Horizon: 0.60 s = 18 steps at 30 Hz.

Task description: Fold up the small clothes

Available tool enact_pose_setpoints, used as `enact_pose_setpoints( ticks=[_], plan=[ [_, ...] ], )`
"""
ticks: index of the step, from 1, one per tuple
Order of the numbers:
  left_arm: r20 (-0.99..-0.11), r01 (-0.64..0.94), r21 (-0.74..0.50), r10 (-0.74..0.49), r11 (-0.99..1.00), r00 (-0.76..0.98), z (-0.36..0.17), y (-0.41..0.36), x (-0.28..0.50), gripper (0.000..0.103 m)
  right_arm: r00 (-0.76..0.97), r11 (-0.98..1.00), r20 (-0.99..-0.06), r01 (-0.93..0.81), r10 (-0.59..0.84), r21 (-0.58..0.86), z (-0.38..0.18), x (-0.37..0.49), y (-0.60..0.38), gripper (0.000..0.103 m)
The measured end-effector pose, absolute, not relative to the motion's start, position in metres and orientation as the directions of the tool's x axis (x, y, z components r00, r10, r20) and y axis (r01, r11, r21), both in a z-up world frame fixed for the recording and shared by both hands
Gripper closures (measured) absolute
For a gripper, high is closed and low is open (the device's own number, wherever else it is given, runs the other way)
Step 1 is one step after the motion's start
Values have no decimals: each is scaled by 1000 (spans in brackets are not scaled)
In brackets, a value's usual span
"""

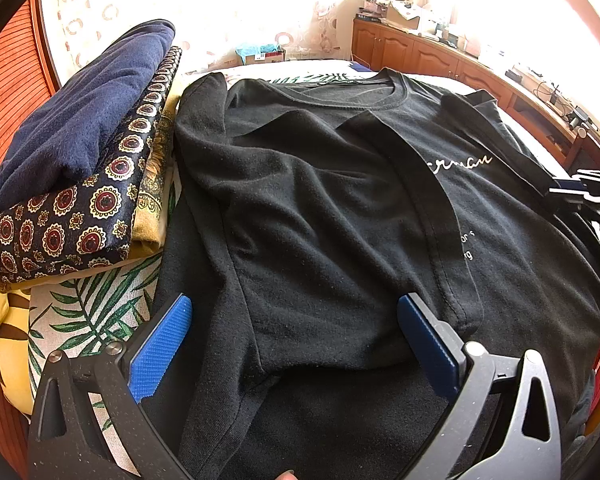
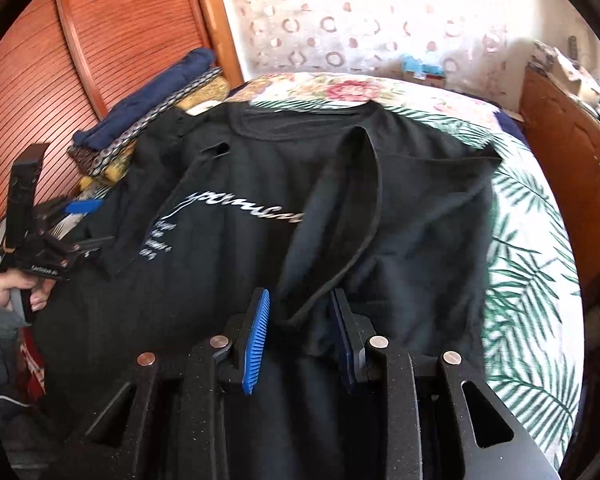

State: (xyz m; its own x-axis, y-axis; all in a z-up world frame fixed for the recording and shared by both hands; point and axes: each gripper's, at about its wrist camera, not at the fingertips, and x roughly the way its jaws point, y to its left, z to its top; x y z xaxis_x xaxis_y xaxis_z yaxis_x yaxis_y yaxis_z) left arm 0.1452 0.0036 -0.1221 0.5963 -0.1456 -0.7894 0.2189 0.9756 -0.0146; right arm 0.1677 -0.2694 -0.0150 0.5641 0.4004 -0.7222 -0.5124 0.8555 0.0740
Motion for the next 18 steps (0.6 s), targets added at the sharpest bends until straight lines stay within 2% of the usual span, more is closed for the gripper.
enact_pose_setpoints(
  ticks=[8,18],
  plan=[
    [-789,219,-14,-145,976,597,-122,4,145,1,560,826,-710,-562,428,55,-10,163,-254,71],
    [-789,219,-14,-145,976,597,-122,3,145,1,670,904,-694,-422,263,-65,-12,191,-285,71]
  ],
)
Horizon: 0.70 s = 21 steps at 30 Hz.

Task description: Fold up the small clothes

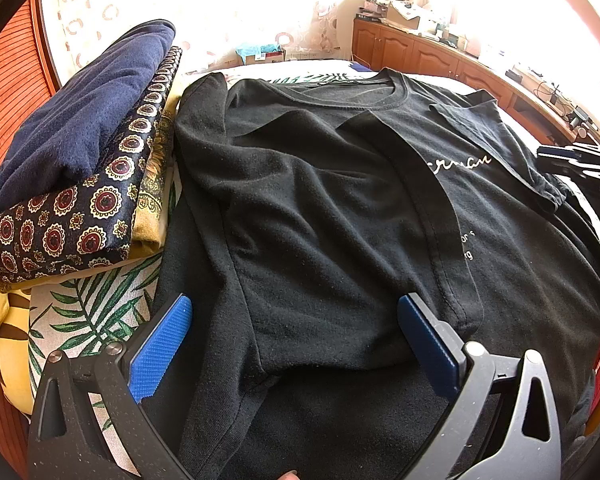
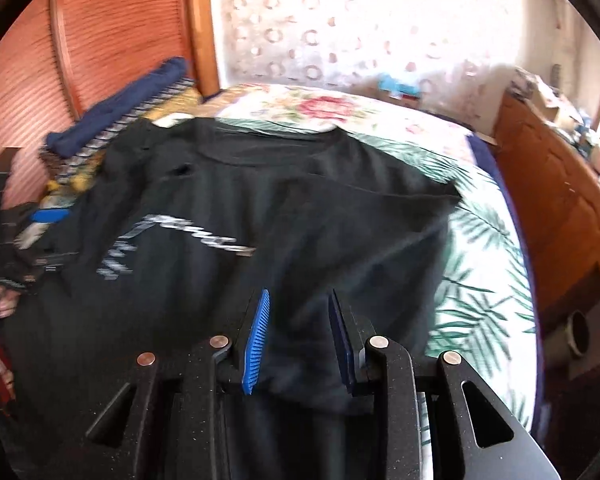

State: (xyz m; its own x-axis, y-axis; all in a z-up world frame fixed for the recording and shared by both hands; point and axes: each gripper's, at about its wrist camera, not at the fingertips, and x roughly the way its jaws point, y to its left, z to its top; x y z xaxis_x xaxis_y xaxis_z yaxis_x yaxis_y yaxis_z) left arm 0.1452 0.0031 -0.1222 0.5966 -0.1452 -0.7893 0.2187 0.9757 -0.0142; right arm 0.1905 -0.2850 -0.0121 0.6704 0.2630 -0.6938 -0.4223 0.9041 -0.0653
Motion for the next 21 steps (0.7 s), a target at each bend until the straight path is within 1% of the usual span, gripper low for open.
enact_pose_setpoints(
  ticks=[3,4,5,6,7,10,13,18,21],
  plan=[
    [-789,219,-14,-145,976,597,-122,3,145,1,680,926,-699,-371,221,-68,-22,205,-297,71],
    [-789,219,-14,-145,976,597,-122,3,145,1,680,931,-700,-360,217,-61,-23,210,-300,69],
    [-789,218,-14,-144,976,597,-122,3,145,1,680,934,-701,-353,213,-59,-24,215,-302,66],
    [-789,217,-15,-144,976,597,-122,4,145,1,681,936,-702,-348,208,-60,-25,219,-302,59],
    [-790,216,-15,-144,976,596,-122,4,145,1,681,938,-705,-342,200,-63,-26,221,-302,55],
    [-786,208,3,-126,978,606,-120,6,144,1,662,942,-725,-331,189,-57,-34,232,-301,53],
    [-764,205,35,-106,978,637,-111,8,141,3,676,943,-713,-328,187,-64,-35,233,-300,53],
    [-709,206,1,-145,979,690,-76,17,145,3,681,942,-704,-331,200,-53,-36,228,-301,50],
    [-682,217,33,-137,976,719,-54,17,156,11,682,941,-704,-333,198,-58,-36,227,-302,50]
  ],
)
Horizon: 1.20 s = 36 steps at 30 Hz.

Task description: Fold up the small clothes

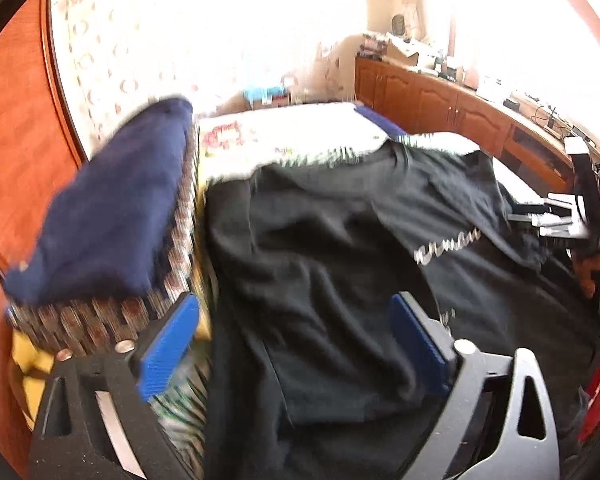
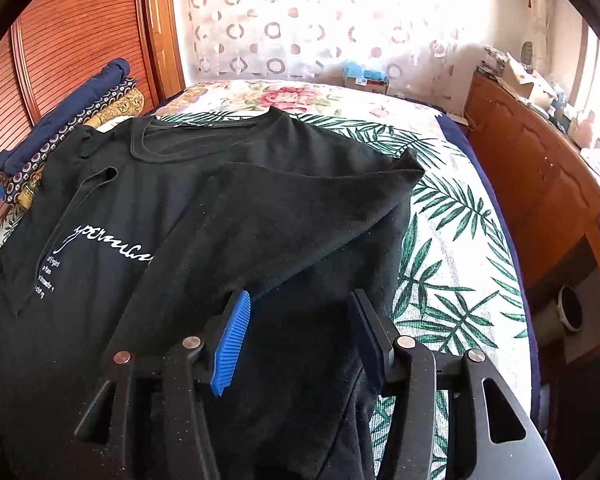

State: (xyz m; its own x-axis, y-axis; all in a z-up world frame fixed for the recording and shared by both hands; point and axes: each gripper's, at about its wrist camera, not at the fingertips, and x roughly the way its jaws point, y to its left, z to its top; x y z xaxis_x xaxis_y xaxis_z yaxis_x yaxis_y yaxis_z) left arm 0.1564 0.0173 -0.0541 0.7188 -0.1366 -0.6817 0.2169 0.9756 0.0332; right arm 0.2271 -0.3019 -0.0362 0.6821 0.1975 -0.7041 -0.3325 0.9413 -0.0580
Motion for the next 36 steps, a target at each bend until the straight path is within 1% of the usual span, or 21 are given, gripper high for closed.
enact_pose_setpoints(
  ticks=[2,3,4,6,8,12,15,18,19,21,22,24,26,28,30,36],
  plan=[
    [-682,223,53,-128,973,720,-43,19,170,23,683,941,-704,-332,195,-61,-36,227,-302,50],
    [-686,229,57,-128,972,716,-39,19,178,27,683,941,-704,-332,196,-60,-36,227,-302,50],
    [-691,233,61,-127,970,712,-36,21,188,32,683,941,-704,-332,196,-60,-36,227,-301,50],
    [-699,227,81,-107,970,707,-32,23,207,38,683,941,-704,-332,195,-61,-36,227,-301,50],
    [-724,216,86,-88,973,684,-35,26,232,48,683,941,-704,-332,195,-62,-36,228,-302,50],
    [-774,183,129,-17,975,633,-55,26,269,49,683,941,-704,-332,195,-61,-36,228,-302,50],
    [-816,184,139,7,973,578,-71,24,287,49,683,941,-704,-332,195,-62,-36,228,-302,50],
    [-817,187,186,47,965,574,-79,20,293,49,683,941,-704,-332,195,-61,-36,228,-302,50],
    [-817,188,206,63,960,573,-81,18,294,51,683,941,-704,-332,195,-61,-36,228,-302,50],
    [-813,193,249,97,949,574,-83,14,296,74,683,941,-704,-331,194,-62,-36,228,-302,50],
    [-809,186,267,116,946,576,-82,15,296,99,684,941,-704,-331,194,-62,-36,227,-302,50],
    [-802,175,263,114,949,586,-73,20,291,99,684,941,-704,-331,194,-62,-36,228,-302,50],
    [-752,155,237,80,959,654,-49,29,284,99,684,942,-704,-331,193,-63,-35,228,-301,50],
    [-702,87,202,82,975,707,-24,46,277,99,684,942,-704,-331,192,-64,-35,227,-301,50],
    [-672,50,165,76,985,737,-8,60,271,99,684,942,-704,-331,192,-64,-35,227,-301,50],
    [-657,75,117,21,990,754,2,71,257,99,684,941,-704,-331,190,-67,-35,227,-301,49]
  ],
)
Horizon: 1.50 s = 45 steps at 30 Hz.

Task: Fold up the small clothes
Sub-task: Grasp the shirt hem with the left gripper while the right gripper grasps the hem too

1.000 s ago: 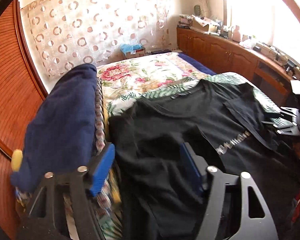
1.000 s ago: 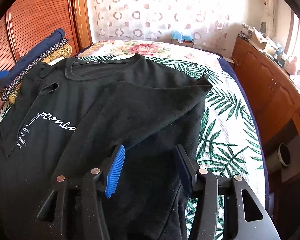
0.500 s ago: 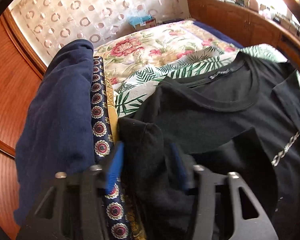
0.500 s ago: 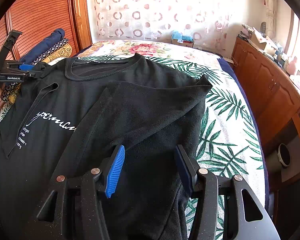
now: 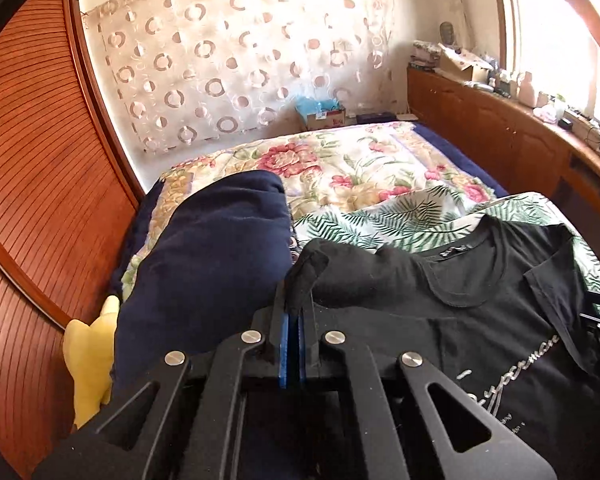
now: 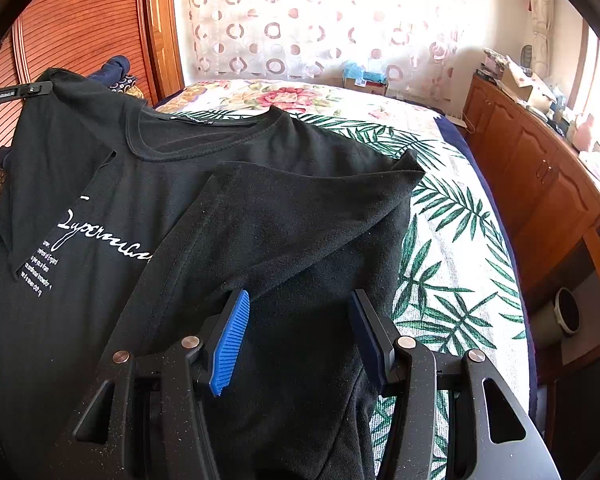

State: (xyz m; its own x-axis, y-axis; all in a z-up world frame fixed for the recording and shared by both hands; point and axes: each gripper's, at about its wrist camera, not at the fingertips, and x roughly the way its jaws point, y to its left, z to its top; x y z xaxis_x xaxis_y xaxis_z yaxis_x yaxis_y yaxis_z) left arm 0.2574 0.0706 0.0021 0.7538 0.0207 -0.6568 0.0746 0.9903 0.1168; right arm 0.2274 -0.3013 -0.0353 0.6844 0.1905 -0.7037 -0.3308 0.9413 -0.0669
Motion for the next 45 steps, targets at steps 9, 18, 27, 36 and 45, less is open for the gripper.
enact_pose_setpoints(
  ticks=[9,18,27,36,45],
  plan=[
    [-600,143,31,-97,989,794,6,49,211,99,684,941,-705,-331,187,-71,-36,228,-301,49],
    [-571,183,-30,-168,983,804,0,40,179,99,678,941,-707,-334,201,-53,-34,229,-303,48],
    [-560,197,-17,-173,980,810,-1,39,173,99,718,975,-680,-220,152,-15,-7,293,-342,48],
    [-574,187,-28,-169,982,802,-7,42,174,99,685,989,-720,-149,110,8,-24,351,-348,48],
    [-553,171,-50,-170,984,816,-5,51,159,99,714,960,-686,-266,137,-84,-9,321,-320,97]
  ],
)
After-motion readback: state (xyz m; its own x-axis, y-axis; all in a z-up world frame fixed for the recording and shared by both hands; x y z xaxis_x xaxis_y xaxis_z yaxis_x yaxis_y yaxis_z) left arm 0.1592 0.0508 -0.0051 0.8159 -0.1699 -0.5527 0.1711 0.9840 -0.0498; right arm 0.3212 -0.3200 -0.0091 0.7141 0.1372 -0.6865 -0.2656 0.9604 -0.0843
